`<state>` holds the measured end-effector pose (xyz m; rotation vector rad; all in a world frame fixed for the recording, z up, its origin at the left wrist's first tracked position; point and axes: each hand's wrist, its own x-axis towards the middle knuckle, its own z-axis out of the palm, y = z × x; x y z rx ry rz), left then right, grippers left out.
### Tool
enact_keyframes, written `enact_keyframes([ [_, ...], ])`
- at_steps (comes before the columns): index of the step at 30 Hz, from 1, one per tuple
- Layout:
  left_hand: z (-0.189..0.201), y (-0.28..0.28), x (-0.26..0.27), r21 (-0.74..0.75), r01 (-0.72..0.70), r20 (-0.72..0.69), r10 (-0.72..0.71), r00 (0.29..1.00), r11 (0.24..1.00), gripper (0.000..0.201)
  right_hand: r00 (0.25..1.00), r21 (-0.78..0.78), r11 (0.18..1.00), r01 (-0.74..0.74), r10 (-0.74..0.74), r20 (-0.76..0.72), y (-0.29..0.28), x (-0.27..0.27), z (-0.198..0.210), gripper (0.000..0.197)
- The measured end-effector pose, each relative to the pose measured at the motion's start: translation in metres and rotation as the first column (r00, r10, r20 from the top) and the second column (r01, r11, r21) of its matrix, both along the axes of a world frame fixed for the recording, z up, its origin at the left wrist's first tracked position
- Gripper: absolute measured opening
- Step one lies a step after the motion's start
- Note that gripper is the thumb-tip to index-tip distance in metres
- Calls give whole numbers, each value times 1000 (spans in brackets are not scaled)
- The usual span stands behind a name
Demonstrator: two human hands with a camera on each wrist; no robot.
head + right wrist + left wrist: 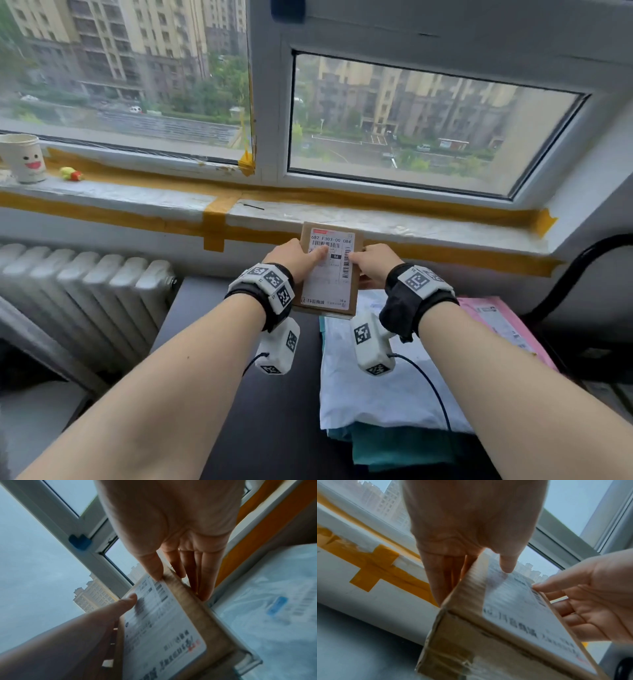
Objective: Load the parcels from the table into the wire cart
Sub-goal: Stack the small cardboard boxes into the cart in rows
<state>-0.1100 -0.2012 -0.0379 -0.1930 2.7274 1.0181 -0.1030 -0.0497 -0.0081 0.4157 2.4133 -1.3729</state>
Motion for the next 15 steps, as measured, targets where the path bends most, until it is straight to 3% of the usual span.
enact_keyframes([
  [6,23,79,62,0,88,-49,-87,995,996,46,992,-14,996,88,-89,-89,77,70,9,11],
  [10,33,145,114,-28,145,-87,-147,985,989,46,976,-28,986,165,-167,-139,140,129,14,18],
  [15,39,228,182,-7,226,-121,-225,967,974,49,950,-7,970,243,-239,-200,221,210,14,12],
])
